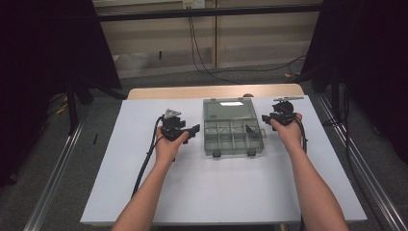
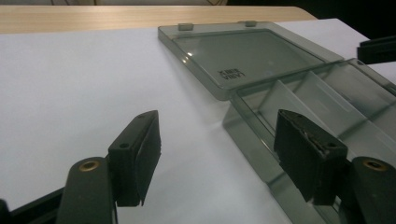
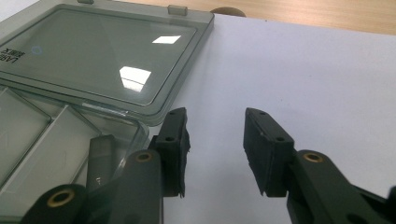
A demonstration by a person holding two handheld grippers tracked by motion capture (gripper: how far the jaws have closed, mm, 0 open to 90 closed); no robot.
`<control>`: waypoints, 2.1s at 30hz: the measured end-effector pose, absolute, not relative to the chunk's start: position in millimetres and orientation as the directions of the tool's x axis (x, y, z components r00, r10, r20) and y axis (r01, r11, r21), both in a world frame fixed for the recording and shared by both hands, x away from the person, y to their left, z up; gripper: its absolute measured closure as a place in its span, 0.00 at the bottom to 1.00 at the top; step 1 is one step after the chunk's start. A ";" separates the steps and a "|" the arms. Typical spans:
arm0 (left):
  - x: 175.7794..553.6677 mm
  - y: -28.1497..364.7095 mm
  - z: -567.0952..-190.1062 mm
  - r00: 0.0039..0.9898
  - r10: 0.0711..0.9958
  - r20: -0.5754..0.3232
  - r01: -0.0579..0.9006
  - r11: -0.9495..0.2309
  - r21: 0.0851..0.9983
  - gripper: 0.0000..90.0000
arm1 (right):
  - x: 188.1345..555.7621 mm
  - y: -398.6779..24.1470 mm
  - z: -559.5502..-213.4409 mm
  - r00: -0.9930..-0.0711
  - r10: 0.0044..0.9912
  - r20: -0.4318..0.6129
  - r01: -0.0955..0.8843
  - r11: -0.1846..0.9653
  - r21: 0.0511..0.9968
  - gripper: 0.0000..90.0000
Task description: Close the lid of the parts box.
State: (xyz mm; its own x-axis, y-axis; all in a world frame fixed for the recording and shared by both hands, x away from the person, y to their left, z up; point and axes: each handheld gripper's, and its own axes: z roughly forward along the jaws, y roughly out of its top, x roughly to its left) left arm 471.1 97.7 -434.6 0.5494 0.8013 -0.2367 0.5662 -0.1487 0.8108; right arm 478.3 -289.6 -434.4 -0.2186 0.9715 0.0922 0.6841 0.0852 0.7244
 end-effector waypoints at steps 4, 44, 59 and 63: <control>480.2 95.7 -438.6 0.522 0.816 -0.248 0.590 -0.135 0.796 0.44 | 482.1 -288.5 -435.6 -0.228 0.968 0.102 0.687 0.086 0.721 0.78; 540.4 61.7 -465.1 0.412 0.855 -0.316 0.713 -0.087 0.696 1.00 | 524.8 -281.8 -458.8 -0.247 0.949 0.195 0.743 0.057 0.667 1.00; 556.0 56.4 -468.0 0.390 0.845 -0.365 0.727 -0.040 0.685 1.00 | 538.8 -279.8 -459.6 -0.242 0.941 0.238 0.754 0.028 0.656 1.00; 559.0 54.7 -468.9 0.390 0.843 -0.369 0.725 -0.034 0.688 1.00 | 541.7 -282.8 -461.0 -0.249 0.933 0.259 0.753 0.018 0.657 1.00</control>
State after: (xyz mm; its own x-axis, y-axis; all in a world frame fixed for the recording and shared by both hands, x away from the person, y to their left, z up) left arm 559.0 54.7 -468.9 0.3903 0.8433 -0.3694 0.7248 -0.0340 0.6881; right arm 541.7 -282.8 -461.0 -0.2489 0.9332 0.2591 0.7534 0.0184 0.6573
